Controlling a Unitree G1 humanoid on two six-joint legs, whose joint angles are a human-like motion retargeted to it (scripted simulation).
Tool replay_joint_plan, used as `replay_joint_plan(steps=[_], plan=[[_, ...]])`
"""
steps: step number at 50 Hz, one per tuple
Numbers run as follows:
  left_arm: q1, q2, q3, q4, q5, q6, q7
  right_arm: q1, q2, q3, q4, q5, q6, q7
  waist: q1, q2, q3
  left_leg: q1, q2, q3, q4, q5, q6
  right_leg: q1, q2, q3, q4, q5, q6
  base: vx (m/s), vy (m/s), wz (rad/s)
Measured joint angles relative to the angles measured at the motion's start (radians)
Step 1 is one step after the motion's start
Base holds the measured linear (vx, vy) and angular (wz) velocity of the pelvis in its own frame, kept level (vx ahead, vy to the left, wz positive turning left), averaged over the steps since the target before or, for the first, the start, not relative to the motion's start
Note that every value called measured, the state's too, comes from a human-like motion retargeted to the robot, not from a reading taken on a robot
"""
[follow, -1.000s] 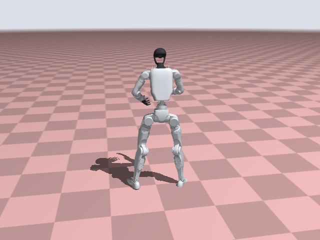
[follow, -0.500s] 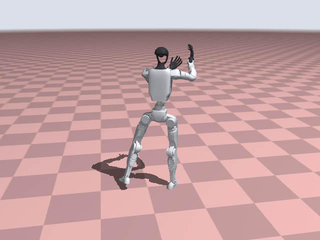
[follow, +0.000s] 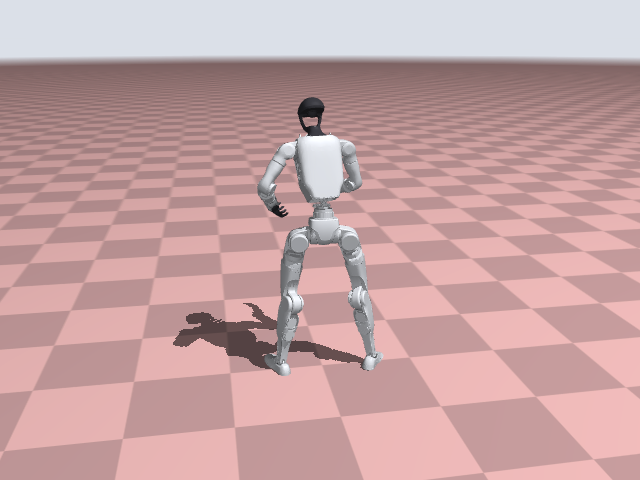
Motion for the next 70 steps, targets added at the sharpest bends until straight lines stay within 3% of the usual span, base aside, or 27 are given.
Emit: replay_joint_plan(steps=[5, 7, 9, 11, 12, 13, 14, 15, 17, 24, 29, 32, 34, 37, 38, 40, 43, 45, 50, 54, 56, 57, 58, 59, 60, 61, 70], plan=[[0.116, 0.250, 0.197, -0.034, -0.026, 0.017, -0.054, -0.051, 0.133, 0.046, -0.057, -0.071, 0.029, -0.037, 0.108, 0.058, -0.013, 0.005, -0.055, -0.107, -0.031, 0.009, -0.006, 0.065, -0.063, -0.074, 0.037, 0.055, 0.000, 0.09, 0.30, 1.22], [0.117, 0.345, 0.270, -0.032, -0.041, 0.015, -0.073, -0.086, 0.207, 0.032, -0.096, 0.188, -0.047, 0.051, 0.133, 0.088, -0.018, 0.012, -0.067, -0.151, -0.037, 0.014, -0.014, 0.090, -0.080, -0.099, 0.067, 0.078, -0.016, 0.09, 0.24, 1.23], [0.100, 0.427, 0.336, -0.025, -0.026, 0.006, -0.068, -0.190, 0.178, 0.081, -0.082, -0.186, 0.047, -0.046, 0.159, 0.120, -0.034, 0.013, -0.067, -0.188, -0.041, 0.021, -0.028, 0.097, -0.087, -0.111, 0.104, 0.101, -0.038, 0.07, 0.18, 1.05], [0.070, 0.505, 0.379, -0.019, -0.014, -0.008, -0.061, -0.256, 0.191, 0.099, -0.104, -0.214, 0.057, -0.053, 0.175, 0.152, -0.049, 0.014, -0.065, -0.224, -0.042, 0.027, -0.041, 0.102, -0.092, -0.118, 0.144, 0.123, -0.062, 0.06, 0.15, 1.00], [0.051, 0.541, 0.393, -0.017, -0.008, -0.016, -0.057, -0.279, 0.207, 0.101, -0.120, -0.133, 0.037, -0.029, 0.180, 0.167, -0.055, 0.015, -0.064, -0.242, -0.041, 0.030, -0.048, 0.103, -0.095, -0.118, 0.165, 0.133, -0.074, 0.06, 0.12, 0.97], [0.028, 0.574, 0.399, -0.016, -0.010, -0.022, -0.054, -0.280, 0.248, 0.086, -0.149, 0.131, -0.027, 0.046, 0.182, 0.181, -0.060, 0.016, -0.063, -0.259, -0.040, 0.033, -0.055, 0.104, -0.098, -0.115, 0.186, 0.143, -0.086, 0.05, 0.11, 0.89], [0.003, 0.602, 0.407, -0.014, 0.007, -0.023, -0.039, -0.323, 0.229, 0.091, -0.119, -0.014, 0.049, -0.004, 0.186, 0.190, -0.067, 0.017, -0.064, -0.273, -0.041, 0.036, -0.058, 0.099, -0.103, -0.106, 0.209, 0.150, -0.094, 0.04, 0.10, 0.77], [-0.023, 0.627, 0.415, -0.011, 0.032, -0.022, -0.019, -0.386, 0.181, 0.106, -0.059, -0.363, 0.196, -0.116, 0.191, 0.196, -0.075, 0.018, -0.067, -0.284, -0.042, 0.039, -0.059, 0.091, -0.109, -0.092, 0.233, 0.156, -0.100, 0.03, 0.08, 0.69], [-0.063, 0.677, 0.410, -0.013, 0.032, -0.052, -0.033, -0.372, 0.257, 0.118, -0.168, 0.168, -0.027, 0.063, 0.186, 0.212, -0.085, 0.018, -0.064, -0.307, -0.039, 0.042, -0.074, 0.086, -0.109, -0.068, 0.268, 0.168, -0.115, 0.03, 0.04, 0.62], [-0.149, 0.717, 0.390, 0.004, 0.055, -0.061, -0.035, -0.412, 0.284, 0.150, -0.129, 0.271, -0.029, 0.129, 0.162, 0.206, -0.103, 0.019, -0.066, -0.320, -0.036, 0.046, -0.083, 0.032, -0.114, 0.039, 0.353, 0.146, -0.139, -0.01, -0.02, 0.09], [-0.140, 0.618, 0.355, 0.016, 0.034, -0.039, -0.029, -0.329, 0.301, 0.173, -0.101, 0.296, -0.005, 0.162, 0.147, 0.174, -0.093, 0.014, -0.064, -0.272, -0.031, 0.041, -0.074, 0.020, -0.119, 0.026, 0.340, 0.067, -0.141, -0.06, -0.12, -0.51], [-0.119, 0.496, 0.315, 0.023, 0.045, -0.028, -0.018, -0.251, 0.272, 0.192, -0.083, 0.173, 0.035, 0.196, 0.143, 0.150, -0.083, 0.009, -0.063, -0.225, -0.031, 0.039, -0.067, 0.022, -0.119, -0.009, 0.295, 0.004, -0.129, -0.10, -0.18, -0.85], [-0.103, 0.400, 0.276, 0.029, 0.048, -0.030, 0.006, -0.175, 0.272, 0.203, -0.086, 0.248, 0.003, 0.160, 0.135, 0.135, -0.075, 0.007, -0.059, -0.186, -0.035, 0.041, -0.068, 0.025, -0.112, -0.028, 0.249, -0.035, -0.113, -0.11, -0.22, -0.99], [-0.074, 0.246, 0.211, 0.048, 0.078, -0.024, 0.024, -0.091, 0.222, 0.229, -0.071, 0.123, 0.021, 0.128, 0.108, 0.109, -0.062, 0.005, -0.052, -0.123, -0.041, 0.044, -0.066, 0.019, -0.095, -0.032, 0.178, -0.079, -0.079, -0.11, -0.26, -1.09], [-0.071, 0.188, 0.187, 0.059, 0.094, -0.030, 0.046, -0.082, 0.182, 0.266, -0.071, -0.041, 0.027, 0.005, 0.095, 0.104, -0.058, 0.007, -0.048, -0.100, -0.043, 0.045, -0.069, 0.012, -0.087, -0.024, 0.158, -0.091, -0.067, -0.11, -0.28, -1.15], [-0.058, 0.087, 0.145, 0.083, 0.148, -0.016, 0.031, -0.085, 0.072, 0.309, -0.032, -0.457, 0.125, 0.047, 0.054, 0.089, -0.051, 0.008, -0.039, -0.056, -0.045, 0.046, -0.063, -0.005, -0.071, 0.000, 0.124, -0.108, -0.047, -0.11, -0.29, -1.14], [-0.072, -0.040, 0.063, 0.116, 0.179, -0.001, 0.047, -0.061, -0.038, 0.352, 0.013, -0.490, 0.168, 0.048, -0.035, 0.076, -0.045, 0.018, -0.013, 0.002, -0.046, 0.051, -0.061, -0.028, -0.035, 0.044, 0.087, -0.120, -0.029, -0.08, -0.31, -1.02], [-0.119, -0.134, -0.006, 0.141, 0.146, -0.024, 0.085, -0.034, -0.060, 0.296, -0.062, -0.025, 0.017, -0.001, -0.105, 0.081, -0.035, 0.030, 0.009, 0.034, -0.046, 0.057, -0.064, -0.033, -0.005, 0.070, 0.067, -0.121, -0.020, -0.04, -0.30, -0.87], [-0.313, -0.287, -0.177, 0.165, 0.096, -0.039, 0.115, -0.149, -0.247, 0.248, -0.044, 0.082, -0.021, 0.003, -0.276, 0.072, -0.044, 0.068, 0.057, 0.099, -0.047, 0.087, -0.060, -0.038, 0.058, 0.123, 0.043, -0.117, 0.000, 0.00, -0.27, -0.70], [-0.569, -0.381, -0.267, 0.181, 0.022, -0.055, 0.119, -0.265, -0.322, 0.120, -0.031, 0.537, -0.114, 0.131, -0.355, 0.066, -0.051, 0.102, 0.105, 0.151, -0.047, 0.136, -0.059, -0.035, 0.121, 0.159, 0.032, -0.110, 0.000, 0.03, -0.27, -0.68], [-0.692, -0.419, -0.286, 0.184, -0.005, -0.070, 0.126, -0.345, -0.378, 0.083, -0.012, 0.583, -0.137, 0.145, -0.373, 0.058, -0.060, 0.120, 0.123, 0.177, -0.043, 0.161, -0.055, -0.035, 0.146, 0.180, 0.035, -0.109, 0.000, 0.05, -0.24, -0.73], [-0.755, -0.439, -0.289, 0.188, -0.016, -0.074, 0.136, -0.402, -0.420, 0.077, 0.022, 0.493, -0.108, 0.096, -0.376, 0.055, -0.062, 0.129, 0.130, 0.189, -0.037, 0.170, -0.051, -0.035, 0.155, 0.193, 0.040, -0.110, 0.000, 0.06, -0.21, -0.78], [-0.809, -0.460, -0.286, 0.189, -0.017, -0.073, 0.160, -0.477, -0.489, 0.095, 0.098, 0.180, 0.002, -0.062, -0.372, 0.050, -0.066, 0.138, 0.136, 0.201, -0.026, 0.177, -0.046, -0.036, 0.162, 0.207, 0.046, -0.113, 0.000, 0.06, -0.20, -0.77], [-0.868, -0.471, -0.284, 0.191, -0.040, -0.084, 0.165, -0.514, -0.497, 0.079, 0.084, 0.283, -0.036, -0.052, -0.375, 0.048, -0.068, 0.144, 0.144, 0.209, -0.014, 0.184, -0.043, -0.034, 0.170, 0.218, 0.049, -0.113, 0.000, 0.06, -0.19, -0.72], [-0.929, -0.477, -0.283, 0.194, -0.073, -0.101, 0.162, -0.532, -0.473, 0.046, 0.025, 0.594, -0.148, 0.042, -0.381, 0.047, -0.068, 0.149, 0.153, 0.214, 0.000, 0.191, -0.042, -0.030, 0.179, 0.226, 0.051, -0.112, 0.000, 0.06, -0.19, -0.68], [-0.972, -0.479, -0.286, 0.192, -0.088, -0.114, 0.154, -0.563, -0.484, 0.030, 0.022, 0.662, -0.176, 0.093, -0.377, 0.044, -0.077, 0.153, 0.161, 0.219, 0.012, 0.198, -0.038, -0.029, 0.188, 0.237, 0.051, -0.110, 0.000, 0.05, -0.19, -0.69], [-1.251, -0.469, -0.308, 0.185, -0.225, -0.193, 0.145, -0.796, -0.566, -0.017, 0.052, 0.919, -0.316, 0.155, -0.312, 0.020, -0.104, 0.136, 0.224, 0.163, 0.155, 0.225, -0.023, -0.016, 0.246, 0.306, 0.028, -0.079, 0.000, 0.00, -0.12, -0.54]])
